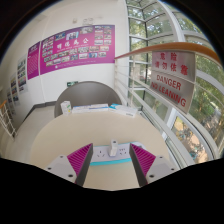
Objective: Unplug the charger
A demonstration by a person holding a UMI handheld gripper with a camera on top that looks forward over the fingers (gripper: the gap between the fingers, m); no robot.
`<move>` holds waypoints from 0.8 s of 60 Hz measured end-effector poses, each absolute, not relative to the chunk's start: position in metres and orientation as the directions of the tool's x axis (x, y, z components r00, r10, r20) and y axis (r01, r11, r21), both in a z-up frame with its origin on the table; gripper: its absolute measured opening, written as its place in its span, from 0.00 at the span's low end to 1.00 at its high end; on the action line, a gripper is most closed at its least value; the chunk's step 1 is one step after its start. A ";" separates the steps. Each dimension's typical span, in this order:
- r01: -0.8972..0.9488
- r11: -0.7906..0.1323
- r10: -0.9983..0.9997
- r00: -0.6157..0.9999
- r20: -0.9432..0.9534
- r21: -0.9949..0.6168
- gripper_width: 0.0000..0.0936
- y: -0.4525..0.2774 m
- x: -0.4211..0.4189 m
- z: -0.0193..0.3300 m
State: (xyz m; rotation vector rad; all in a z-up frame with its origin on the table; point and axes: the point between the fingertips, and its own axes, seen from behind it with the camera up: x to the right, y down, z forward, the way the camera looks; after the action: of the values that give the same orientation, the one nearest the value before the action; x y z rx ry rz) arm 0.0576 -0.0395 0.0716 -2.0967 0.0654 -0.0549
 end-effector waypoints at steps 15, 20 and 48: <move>-0.058 -0.549 -0.117 0.993 0.008 -0.834 0.27 0.008 0.069 0.026; -0.056 -0.540 -0.129 0.991 0.017 -0.840 0.16 0.010 0.068 0.022; 0.061 -0.084 0.009 0.998 0.061 -0.995 0.06 0.056 0.077 0.293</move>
State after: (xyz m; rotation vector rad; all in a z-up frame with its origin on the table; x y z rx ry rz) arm 0.0772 0.0563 0.2934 -1.6546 -0.0541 -0.0433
